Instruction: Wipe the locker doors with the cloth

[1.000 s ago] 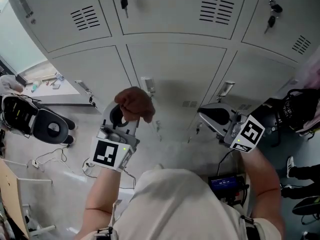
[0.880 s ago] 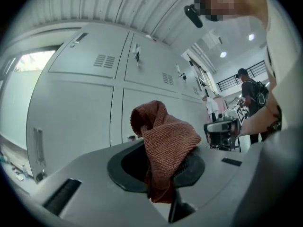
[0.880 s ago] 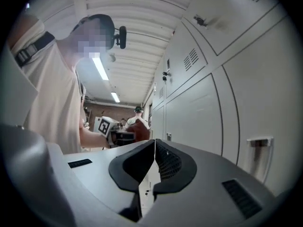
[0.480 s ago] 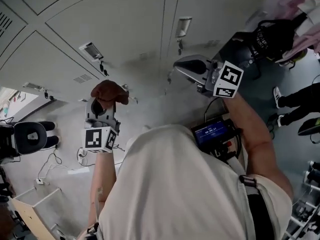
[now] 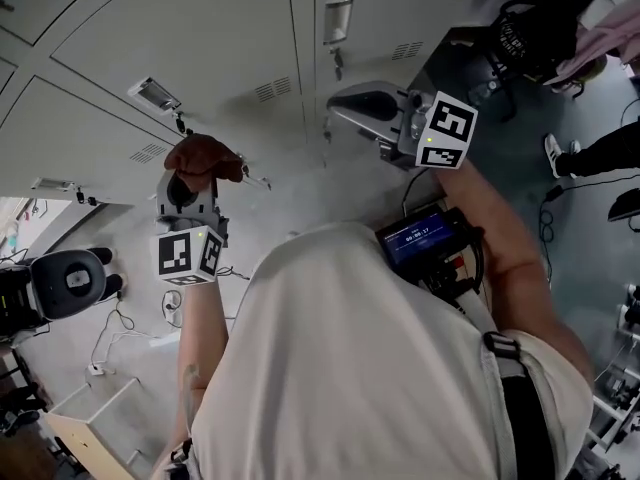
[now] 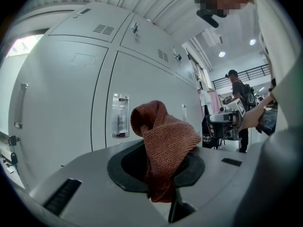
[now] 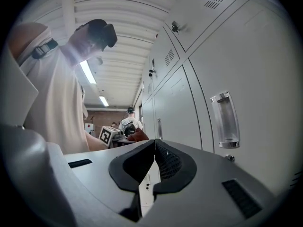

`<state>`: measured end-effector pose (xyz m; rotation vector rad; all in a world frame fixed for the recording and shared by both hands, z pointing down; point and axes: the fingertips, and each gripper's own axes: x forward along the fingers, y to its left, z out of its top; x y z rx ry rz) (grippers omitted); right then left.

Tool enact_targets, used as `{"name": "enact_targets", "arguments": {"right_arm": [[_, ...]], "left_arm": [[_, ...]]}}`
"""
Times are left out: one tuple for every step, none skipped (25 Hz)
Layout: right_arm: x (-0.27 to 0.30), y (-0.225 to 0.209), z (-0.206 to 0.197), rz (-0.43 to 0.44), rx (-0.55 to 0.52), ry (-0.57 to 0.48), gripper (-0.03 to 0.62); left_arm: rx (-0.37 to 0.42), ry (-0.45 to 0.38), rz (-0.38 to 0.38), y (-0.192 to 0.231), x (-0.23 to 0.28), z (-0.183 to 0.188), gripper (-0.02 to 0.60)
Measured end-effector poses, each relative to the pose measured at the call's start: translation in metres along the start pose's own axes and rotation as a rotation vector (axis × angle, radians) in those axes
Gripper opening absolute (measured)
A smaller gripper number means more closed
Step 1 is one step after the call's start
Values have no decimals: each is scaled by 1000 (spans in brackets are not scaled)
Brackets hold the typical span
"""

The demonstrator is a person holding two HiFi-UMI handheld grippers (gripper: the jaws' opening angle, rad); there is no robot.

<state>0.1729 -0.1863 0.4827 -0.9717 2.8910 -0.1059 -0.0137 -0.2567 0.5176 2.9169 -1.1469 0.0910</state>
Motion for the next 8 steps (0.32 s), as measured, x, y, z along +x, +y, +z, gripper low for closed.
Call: {"name": "enact_targets", "arguments": {"right_arm": [[0,0,3,1,-7,-5,17],[0,-1,4,3,-11,-8,17],[0,-1,6,6,-17,-12,17],[2,0,10,9,-25,-17,17],[3,1,12,14,-31,-23,17],[3,2,13,19,-35,-27,17],[3,3,13,24,-38,-30,17],[3,4,13,30,-40,-33,17]], "left_arm": [[6,0,-4,-1,1,1,72],[11,-1,-6,-2,2,2,72],[14,-1,-7,-3,3,3,72],[18,-1,-7,-4,3,3,72],[20,-1,-6,-5,2,4,72],[23,0,-3,-6,2,4,72],[26,1,-1,-6,1,5,72],[29,2,2,-7,0,5,72]]}}
